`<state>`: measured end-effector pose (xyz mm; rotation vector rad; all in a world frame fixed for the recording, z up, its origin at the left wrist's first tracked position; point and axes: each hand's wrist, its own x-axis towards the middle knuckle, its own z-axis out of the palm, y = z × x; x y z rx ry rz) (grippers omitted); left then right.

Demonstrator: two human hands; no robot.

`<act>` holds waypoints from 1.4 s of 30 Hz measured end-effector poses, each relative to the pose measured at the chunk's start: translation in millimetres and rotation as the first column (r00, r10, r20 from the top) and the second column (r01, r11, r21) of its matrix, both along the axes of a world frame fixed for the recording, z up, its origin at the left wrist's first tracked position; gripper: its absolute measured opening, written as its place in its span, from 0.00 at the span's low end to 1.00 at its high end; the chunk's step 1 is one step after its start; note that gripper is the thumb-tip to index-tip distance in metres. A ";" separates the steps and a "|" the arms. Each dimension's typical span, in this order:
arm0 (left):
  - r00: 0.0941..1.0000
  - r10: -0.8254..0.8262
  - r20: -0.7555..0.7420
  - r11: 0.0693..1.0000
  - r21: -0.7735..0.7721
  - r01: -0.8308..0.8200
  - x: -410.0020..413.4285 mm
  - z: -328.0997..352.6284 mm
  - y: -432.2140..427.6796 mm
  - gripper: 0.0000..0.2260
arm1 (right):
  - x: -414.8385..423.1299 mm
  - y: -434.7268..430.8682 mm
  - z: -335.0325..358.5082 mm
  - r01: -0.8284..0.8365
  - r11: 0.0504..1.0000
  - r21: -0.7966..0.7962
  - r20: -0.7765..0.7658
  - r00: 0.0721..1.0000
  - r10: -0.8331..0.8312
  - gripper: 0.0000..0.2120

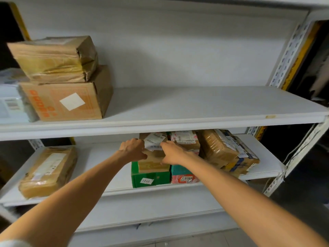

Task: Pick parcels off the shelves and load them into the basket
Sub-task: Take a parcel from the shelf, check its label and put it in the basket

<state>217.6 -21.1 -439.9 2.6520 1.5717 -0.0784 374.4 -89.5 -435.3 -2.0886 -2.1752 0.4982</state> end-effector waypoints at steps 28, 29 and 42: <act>0.576 0.581 0.576 0.805 -0.513 -0.298 -10.5 -59.3 3.1 0.13 | -42.0 -5.0 -72.1 0.153 0.988 0.011 -0.017 0.988 -0.153 0.33; 0.574 0.591 0.566 0.796 -0.523 -0.304 -13.3 -58.4 1.8 0.14 | -43.3 -7.0 -72.3 0.156 0.988 0.007 -0.083 0.984 -0.155 0.32; 0.622 0.643 0.447 0.702 -0.668 -0.247 -48.7 -47.9 9.3 0.15 | -57.9 25.0 -65.5 0.477 0.878 0.042 -0.492 0.775 -0.397 0.31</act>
